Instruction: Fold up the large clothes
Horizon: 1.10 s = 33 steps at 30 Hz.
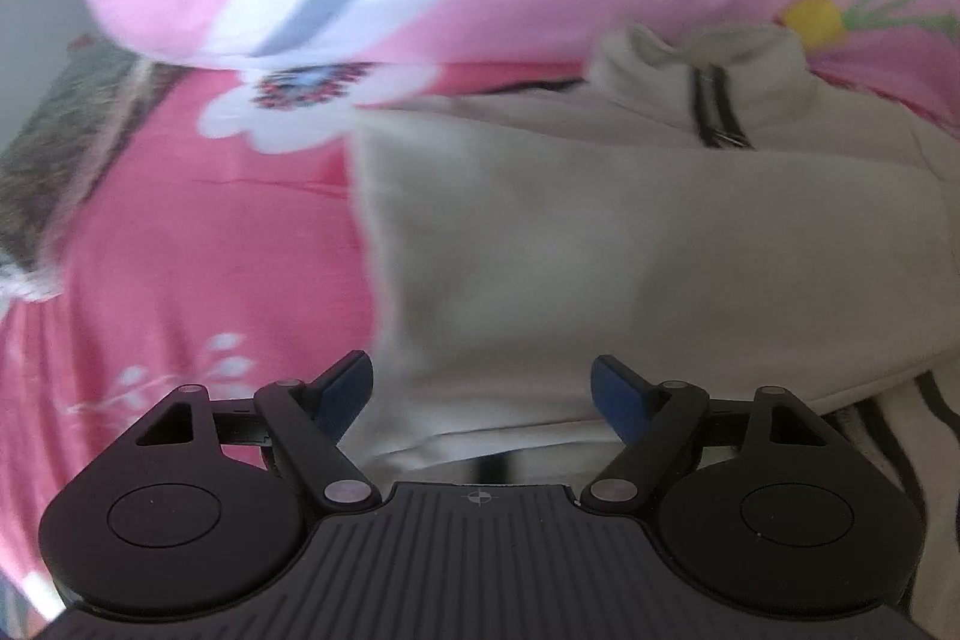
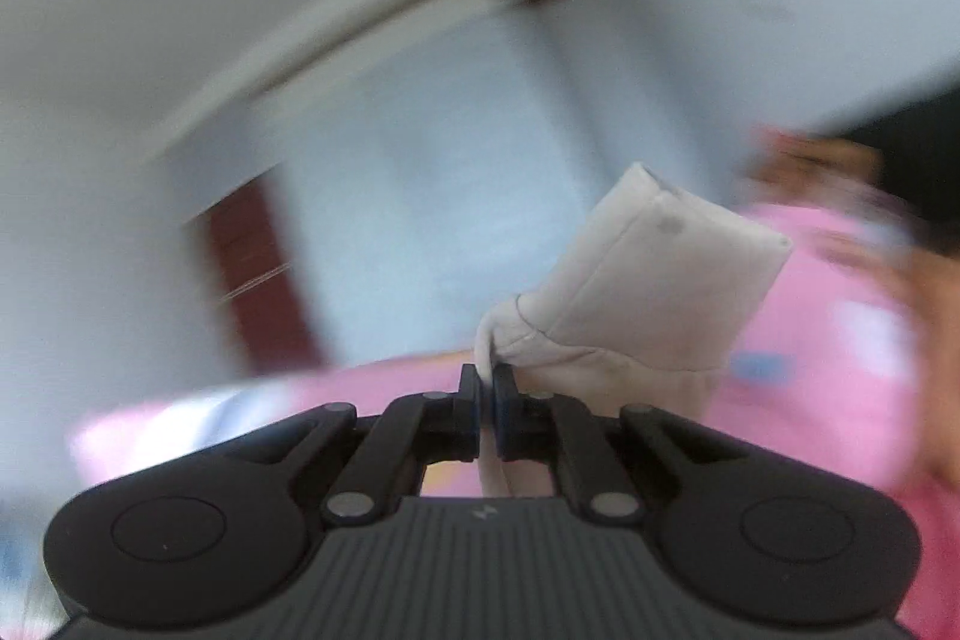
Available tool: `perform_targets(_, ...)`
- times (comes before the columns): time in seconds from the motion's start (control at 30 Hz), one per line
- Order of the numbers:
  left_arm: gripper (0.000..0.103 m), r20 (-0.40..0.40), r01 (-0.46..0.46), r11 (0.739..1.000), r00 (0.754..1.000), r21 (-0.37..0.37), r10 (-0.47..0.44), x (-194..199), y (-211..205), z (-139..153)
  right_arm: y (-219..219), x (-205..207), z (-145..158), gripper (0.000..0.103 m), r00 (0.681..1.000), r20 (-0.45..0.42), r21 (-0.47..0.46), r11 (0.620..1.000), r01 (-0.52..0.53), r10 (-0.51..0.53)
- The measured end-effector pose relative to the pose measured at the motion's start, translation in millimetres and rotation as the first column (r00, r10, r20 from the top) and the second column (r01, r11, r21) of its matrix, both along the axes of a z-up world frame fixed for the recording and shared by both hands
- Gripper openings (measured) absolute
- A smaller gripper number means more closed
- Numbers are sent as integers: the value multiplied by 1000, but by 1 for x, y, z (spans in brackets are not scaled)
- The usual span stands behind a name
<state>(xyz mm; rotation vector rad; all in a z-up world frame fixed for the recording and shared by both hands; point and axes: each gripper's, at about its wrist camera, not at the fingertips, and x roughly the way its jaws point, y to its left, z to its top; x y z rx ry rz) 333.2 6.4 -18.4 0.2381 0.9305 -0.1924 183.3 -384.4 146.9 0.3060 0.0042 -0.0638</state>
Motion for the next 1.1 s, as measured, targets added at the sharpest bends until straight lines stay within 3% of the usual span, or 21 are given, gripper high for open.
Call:
perform_targets(0.07,103,8,-34,999,999,0,34,-4,16,5,67,29,-3,103,982,-75,-131,974,-184,175)
perform_targets(0.13,103,13,-62,998,998,2,62,-8,31,7,128,51,-26,103,934,-194,-212,917,-337,299)
perform_targets(0.2,103,13,-89,996,996,7,89,-12,47,9,187,74,-68,103,828,-402,-257,820,-512,392)
perform_targets(0.27,103,9,-108,994,994,12,108,-14,59,10,225,85,-119,103,702,-574,-230,739,-633,422)
perform_targets(0.33,103,12,-116,993,993,21,116,-15,68,11,237,85,-150,103,625,-666,-200,710,-675,407)
perform_targets(0.37,103,19,-114,993,993,21,114,-15,70,13,230,84,-160,103,608,-684,-171,722,-671,403)
perform_targets(0.47,103,53,-98,995,994,-10,99,-14,72,21,193,69,-157,103,606,-666,-39,790,-612,436)
perform_targets(0.6,103,105,-58,993,992,-99,69,-8,59,29,99,56,-138,103,668,-617,151,895,-419,417)
perform_targets(0.77,103,133,61,984,990,-168,-38,3,20,26,7,34,-139,103,739,-593,256,945,-204,321)
perform_targets(0.9,103,61,90,987,995,-137,-82,21,-11,1,-18,30,-170,103,716,-645,259,958,-125,268)
perform_targets(1.0,103,-59,64,997,996,-43,-66,36,-21,-36,-21,39,-213,103,628,-744,219,971,-93,228)
perform_targets(1.1,103,-34,78,996,996,-35,-80,31,-20,-35,-18,37,-225,103,630,-753,168,981,-99,192)
